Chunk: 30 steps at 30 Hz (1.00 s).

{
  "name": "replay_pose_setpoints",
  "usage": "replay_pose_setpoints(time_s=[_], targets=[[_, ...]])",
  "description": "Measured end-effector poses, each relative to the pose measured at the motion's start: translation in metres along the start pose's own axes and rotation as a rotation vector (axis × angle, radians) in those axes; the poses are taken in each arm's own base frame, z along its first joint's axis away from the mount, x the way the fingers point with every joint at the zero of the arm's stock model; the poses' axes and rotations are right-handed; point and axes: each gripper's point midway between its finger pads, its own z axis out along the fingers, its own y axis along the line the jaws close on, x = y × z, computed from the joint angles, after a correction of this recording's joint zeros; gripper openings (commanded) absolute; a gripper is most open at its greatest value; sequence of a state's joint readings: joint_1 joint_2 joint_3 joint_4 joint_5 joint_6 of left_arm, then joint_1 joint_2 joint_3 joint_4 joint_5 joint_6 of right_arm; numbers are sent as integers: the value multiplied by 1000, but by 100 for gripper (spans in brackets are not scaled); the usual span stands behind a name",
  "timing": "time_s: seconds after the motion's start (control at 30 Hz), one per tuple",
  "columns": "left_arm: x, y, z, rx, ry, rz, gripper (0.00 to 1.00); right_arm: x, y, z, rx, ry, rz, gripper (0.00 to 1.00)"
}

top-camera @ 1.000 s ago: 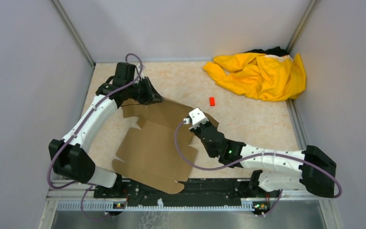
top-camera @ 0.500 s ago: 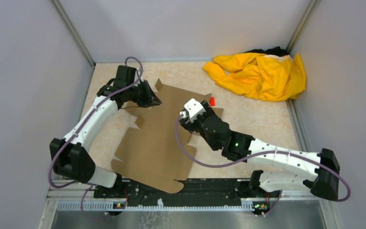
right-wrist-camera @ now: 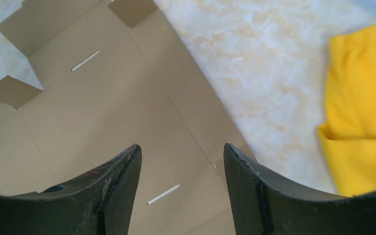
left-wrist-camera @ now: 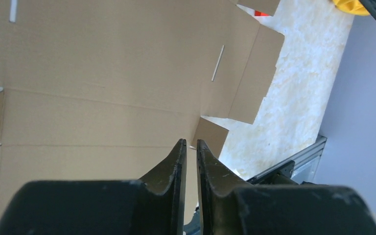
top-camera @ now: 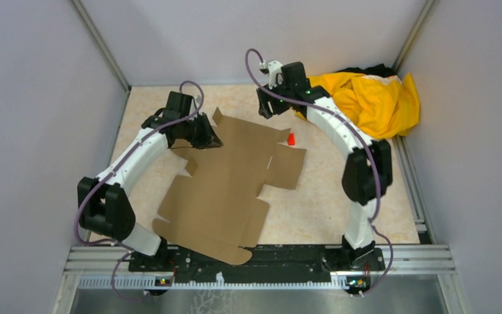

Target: Fold the paper box

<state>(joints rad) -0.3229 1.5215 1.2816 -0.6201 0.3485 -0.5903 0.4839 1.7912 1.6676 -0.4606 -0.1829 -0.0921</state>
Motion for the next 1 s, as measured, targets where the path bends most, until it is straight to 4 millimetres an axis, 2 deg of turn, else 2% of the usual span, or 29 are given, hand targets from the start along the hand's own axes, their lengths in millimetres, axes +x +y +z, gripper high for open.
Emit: replay_pose_setpoints(time_s=[0.07,0.17,0.3,0.37,0.4,0.5,0.57,0.6,0.73,1.0], targets=[[1,4,4,-9,9,20,18,18,-12,29,-69,89,75,62],[0,11,10,-28,10,48,18,55,-27,59,-136,222,211,62],[3,26,21,-78,15,72,19,105,-38,71,-147,355,390,65],[6,36,27,-110,26,74,28,121,-42,67,-128,401,468,65],[8,41,30,-124,32,75,36,124,-44,66,-120,409,493,65],[12,51,37,-150,44,84,74,128,-48,64,-107,418,549,65],[12,54,39,-160,42,83,87,130,-52,63,-95,420,581,65],[11,57,41,-168,29,90,98,138,-55,62,-84,433,615,65],[10,60,42,-174,13,97,98,142,-60,61,-71,439,641,65],[9,65,42,-194,3,108,98,153,-87,54,-20,433,687,65]])
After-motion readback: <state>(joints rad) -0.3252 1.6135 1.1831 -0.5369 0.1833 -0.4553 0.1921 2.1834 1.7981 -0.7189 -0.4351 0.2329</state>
